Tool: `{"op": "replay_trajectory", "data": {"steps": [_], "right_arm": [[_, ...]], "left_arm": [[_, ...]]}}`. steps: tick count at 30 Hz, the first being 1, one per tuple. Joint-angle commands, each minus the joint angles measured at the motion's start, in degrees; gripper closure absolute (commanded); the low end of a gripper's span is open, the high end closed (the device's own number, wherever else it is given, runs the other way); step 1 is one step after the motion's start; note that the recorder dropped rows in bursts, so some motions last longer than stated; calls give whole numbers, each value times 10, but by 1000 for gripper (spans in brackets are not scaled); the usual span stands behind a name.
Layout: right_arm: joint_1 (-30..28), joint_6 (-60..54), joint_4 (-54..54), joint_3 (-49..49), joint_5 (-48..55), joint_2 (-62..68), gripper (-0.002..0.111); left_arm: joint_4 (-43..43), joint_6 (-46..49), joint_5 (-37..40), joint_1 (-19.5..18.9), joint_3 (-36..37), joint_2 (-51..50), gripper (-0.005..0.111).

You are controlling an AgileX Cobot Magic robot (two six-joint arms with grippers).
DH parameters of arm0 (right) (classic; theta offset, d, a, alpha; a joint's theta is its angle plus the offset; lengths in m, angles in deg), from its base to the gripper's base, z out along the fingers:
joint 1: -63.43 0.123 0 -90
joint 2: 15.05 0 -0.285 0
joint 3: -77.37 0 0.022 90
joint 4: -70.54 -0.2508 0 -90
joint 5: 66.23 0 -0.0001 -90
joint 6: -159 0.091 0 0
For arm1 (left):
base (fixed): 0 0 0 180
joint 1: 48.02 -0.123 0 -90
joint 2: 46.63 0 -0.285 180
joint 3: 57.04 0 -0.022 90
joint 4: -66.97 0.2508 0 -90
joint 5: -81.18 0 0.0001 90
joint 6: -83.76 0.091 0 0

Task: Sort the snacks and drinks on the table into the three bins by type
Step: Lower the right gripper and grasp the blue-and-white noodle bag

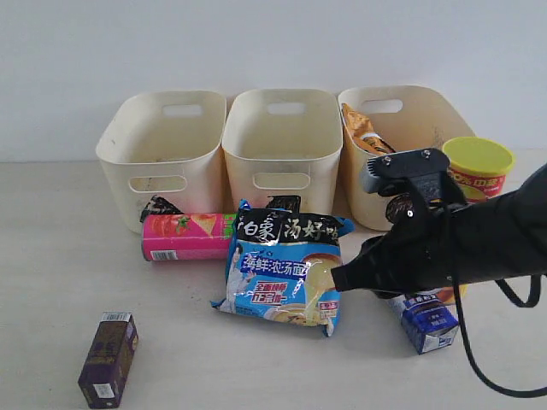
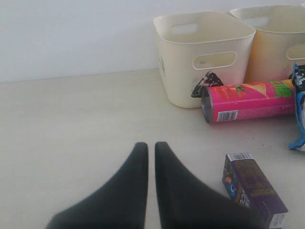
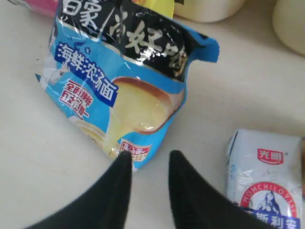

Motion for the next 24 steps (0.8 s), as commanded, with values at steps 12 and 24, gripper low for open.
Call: {"op": "replay_trajectory", "data": {"steps": [12, 24], "right_arm": [[4, 36, -84, -97, 48, 138, 31], [4, 49, -77, -147, 22, 187, 31]], "left_arm": [[0, -3, -3, -2, 0, 2, 102], [0, -3, -3, -2, 0, 2, 102]]}}
